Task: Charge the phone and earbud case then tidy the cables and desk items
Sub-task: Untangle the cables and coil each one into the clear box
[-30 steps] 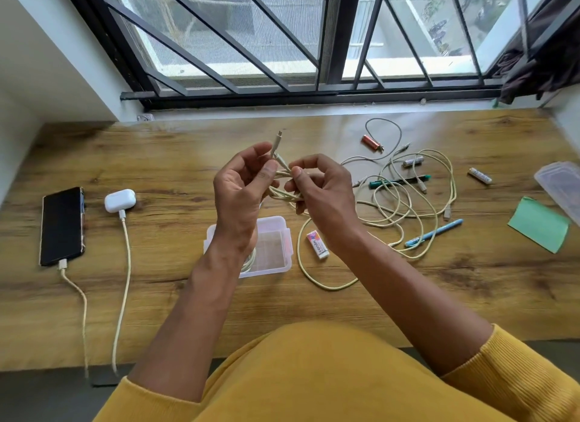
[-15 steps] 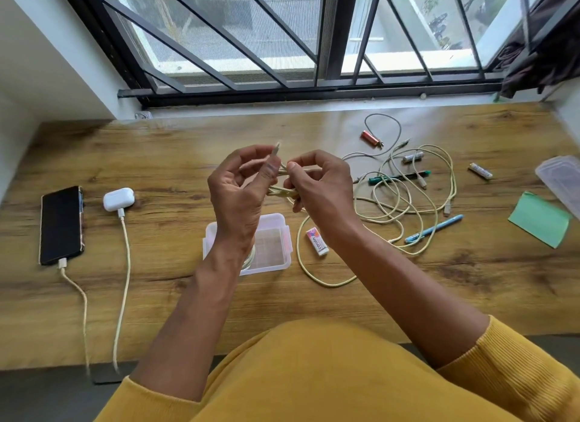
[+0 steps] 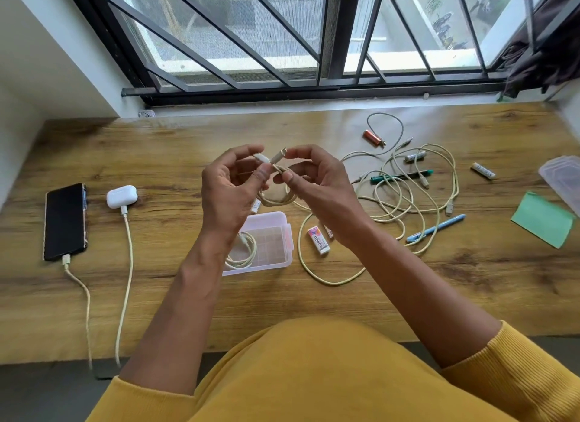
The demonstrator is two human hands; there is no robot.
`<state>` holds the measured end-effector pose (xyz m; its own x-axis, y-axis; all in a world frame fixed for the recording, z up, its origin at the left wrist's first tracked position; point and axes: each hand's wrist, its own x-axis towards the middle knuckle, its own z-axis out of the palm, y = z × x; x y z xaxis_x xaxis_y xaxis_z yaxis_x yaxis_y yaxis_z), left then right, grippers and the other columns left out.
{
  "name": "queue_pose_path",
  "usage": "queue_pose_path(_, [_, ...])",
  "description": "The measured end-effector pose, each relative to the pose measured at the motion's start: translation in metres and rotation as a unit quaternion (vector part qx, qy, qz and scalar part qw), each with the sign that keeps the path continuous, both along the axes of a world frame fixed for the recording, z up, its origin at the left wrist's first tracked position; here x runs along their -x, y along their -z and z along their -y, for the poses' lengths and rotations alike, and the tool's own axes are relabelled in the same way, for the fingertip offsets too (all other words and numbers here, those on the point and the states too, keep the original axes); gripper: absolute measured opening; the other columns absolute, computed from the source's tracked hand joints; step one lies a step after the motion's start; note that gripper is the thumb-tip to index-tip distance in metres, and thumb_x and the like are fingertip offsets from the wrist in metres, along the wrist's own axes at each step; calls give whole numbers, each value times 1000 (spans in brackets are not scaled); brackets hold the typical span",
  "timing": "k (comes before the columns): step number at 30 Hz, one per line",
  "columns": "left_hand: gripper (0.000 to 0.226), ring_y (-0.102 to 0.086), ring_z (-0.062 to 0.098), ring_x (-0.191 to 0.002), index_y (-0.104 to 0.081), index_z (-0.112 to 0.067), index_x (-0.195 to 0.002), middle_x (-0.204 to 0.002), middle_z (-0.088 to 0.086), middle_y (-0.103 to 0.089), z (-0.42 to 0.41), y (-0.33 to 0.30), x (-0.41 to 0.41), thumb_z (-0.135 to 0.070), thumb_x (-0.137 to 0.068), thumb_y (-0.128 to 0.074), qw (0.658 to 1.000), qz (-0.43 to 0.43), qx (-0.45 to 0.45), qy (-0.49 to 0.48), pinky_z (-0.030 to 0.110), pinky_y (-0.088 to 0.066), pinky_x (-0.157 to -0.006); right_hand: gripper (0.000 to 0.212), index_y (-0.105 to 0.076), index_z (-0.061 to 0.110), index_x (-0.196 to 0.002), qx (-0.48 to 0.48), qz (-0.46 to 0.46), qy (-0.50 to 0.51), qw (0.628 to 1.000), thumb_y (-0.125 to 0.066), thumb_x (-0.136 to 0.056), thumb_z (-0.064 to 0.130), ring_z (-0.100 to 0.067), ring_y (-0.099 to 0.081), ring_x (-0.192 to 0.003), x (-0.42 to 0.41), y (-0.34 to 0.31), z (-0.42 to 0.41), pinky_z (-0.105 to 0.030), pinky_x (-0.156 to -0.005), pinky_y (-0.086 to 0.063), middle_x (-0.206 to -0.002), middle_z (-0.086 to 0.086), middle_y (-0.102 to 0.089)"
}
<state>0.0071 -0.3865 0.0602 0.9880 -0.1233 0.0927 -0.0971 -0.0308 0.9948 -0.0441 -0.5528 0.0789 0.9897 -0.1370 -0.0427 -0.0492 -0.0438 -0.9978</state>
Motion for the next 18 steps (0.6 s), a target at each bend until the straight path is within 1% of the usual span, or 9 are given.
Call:
queue_pose_path(3, [40, -77, 26, -90, -71, -12, -122, -97, 8, -77, -9, 1, 1, -15, -86, -89, 999, 6, -36, -4, 46, -65, -80, 32, -66, 14, -125, 16, -23, -22, 999, -77, -97, 23, -24, -76, -94, 1, 1, 1, -32, -81, -56, -98, -15, -79])
queue_pose_path(4, [42, -77, 23, -89, -71, -14, -121, -97, 5, -78, -12, 2, 2, -17, -84, -91, 999, 6, -43, 4, 42, -65, -78, 29, -69, 12, -121, 13, -30, -28, 999, -77, -97, 26, -24, -76, -92, 1, 2, 0, -31, -79, -57, -96, -14, -79])
queue_pose_path(6, [40, -78, 19, -88, -73, -18, -118, -97, 2, -78, -18, 6, 6, -20, -84, -92, 998, 5, -59, 27, 35, -65, -77, 23, -73, 7, -109, 17, -39, -31, 999, -76, -98, 27, -17, -73, -81, 1, 5, -1, -28, -70, -54, -92, -15, -79])
queue_pose_path(7, [37, -78, 19, -89, -75, -20, -117, -98, 1, -78, -21, 8, 8, -22, -84, -92, 997, 3, -71, 38, 35, -65, -79, 22, -74, 6, -103, 30, -44, -27, 998, -76, -98, 27, -13, -69, -76, 1, 8, -1, -28, -67, -51, -90, -16, -78])
queue_pose_path(9, [29, -78, 21, -94, -78, -21, -115, -101, 1, -79, -28, 14, 14, -24, -88, -87, 994, -10, -96, 55, 41, -66, -85, 19, -76, 6, -96, 63, -56, -22, 996, -78, -96, 25, -11, -64, -72, 1, 15, -2, -29, -65, -48, -81, -11, -74])
queue_pose_path(11, [21, -79, 23, -96, -79, -20, -115, -102, 2, -81, -36, 21, 21, -18, -94, -81, 991, -36, -109, 65, 47, -66, -86, 16, -77, 8, -93, 83, -70, -29, 994, -80, -94, 23, -13, -64, -71, 1, 22, -4, -32, -65, -50, -78, -6, -73])
queue_pose_path(12, [19, -79, 23, -96, -79, -19, -115, -102, 2, -82, -40, 24, 25, -15, -97, -77, 990, -46, -115, 66, 48, -66, -86, 13, -77, 9, -92, 87, -79, -39, 992, -80, -94, 21, -13, -65, -72, 2, 26, -5, -32, -65, -51, -79, -8, -74])
queue_pose_path(15, [20, -80, 22, -93, -79, -16, -115, -100, 1, -82, -50, 31, 35, -7, -100, -72, 984, -65, -152, 63, 48, -66, -86, 7, -76, 16, -91, 102, -105, -69, 987, -81, -93, 19, -16, -68, -73, 5, 38, -12, -37, -66, -54, -86, -14, -77])
queue_pose_path(18, [25, -79, 16, -92, -80, -16, -115, -99, -2, -82, -56, 33, 42, -2, -97, -71, 976, -74, -197, 51, 45, -66, -87, 7, -76, 19, -88, 128, -102, -84, 983, -82, -91, 21, -12, -67, -68, 7, 50, -19, -37, -64, -55, -83, -9, -77])
